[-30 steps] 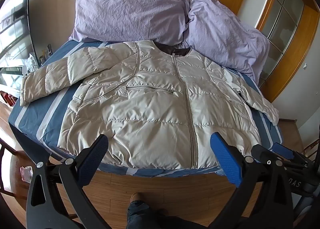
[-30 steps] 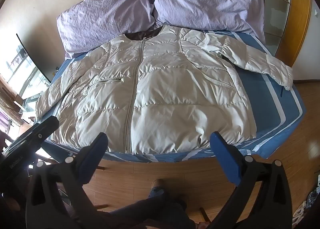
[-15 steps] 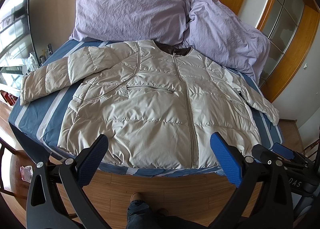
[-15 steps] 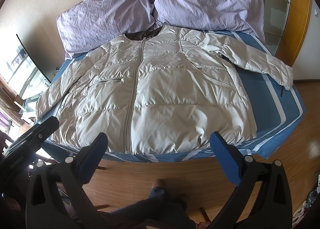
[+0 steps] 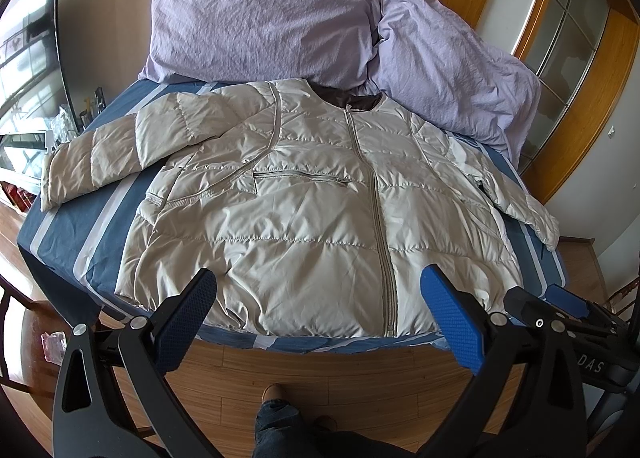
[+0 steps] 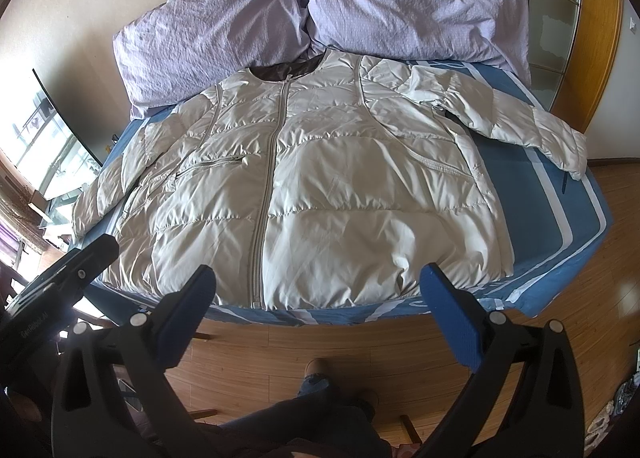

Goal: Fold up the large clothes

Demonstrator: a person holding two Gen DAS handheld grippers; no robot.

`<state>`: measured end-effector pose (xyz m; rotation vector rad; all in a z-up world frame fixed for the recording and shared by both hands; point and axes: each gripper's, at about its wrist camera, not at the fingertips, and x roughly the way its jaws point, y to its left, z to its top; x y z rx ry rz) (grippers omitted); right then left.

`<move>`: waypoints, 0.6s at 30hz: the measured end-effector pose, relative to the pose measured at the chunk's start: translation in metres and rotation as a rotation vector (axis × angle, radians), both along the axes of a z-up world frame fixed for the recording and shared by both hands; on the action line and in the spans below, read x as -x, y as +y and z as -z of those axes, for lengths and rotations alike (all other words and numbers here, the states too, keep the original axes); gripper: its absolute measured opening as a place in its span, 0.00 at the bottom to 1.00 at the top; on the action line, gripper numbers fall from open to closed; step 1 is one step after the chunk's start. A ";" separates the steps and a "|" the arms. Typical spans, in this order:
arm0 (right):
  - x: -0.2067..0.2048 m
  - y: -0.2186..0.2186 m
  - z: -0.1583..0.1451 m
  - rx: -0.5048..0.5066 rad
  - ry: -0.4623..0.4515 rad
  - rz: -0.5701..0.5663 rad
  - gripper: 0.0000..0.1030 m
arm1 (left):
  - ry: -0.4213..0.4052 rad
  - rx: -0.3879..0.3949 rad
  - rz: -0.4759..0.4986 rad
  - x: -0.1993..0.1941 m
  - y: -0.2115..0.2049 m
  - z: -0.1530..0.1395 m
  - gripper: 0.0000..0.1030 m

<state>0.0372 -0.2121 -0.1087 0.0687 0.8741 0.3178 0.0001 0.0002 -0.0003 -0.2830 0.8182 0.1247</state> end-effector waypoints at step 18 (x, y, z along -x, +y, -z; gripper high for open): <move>-0.002 0.001 0.000 -0.001 0.001 0.000 0.98 | 0.002 -0.001 0.001 0.000 0.000 0.000 0.99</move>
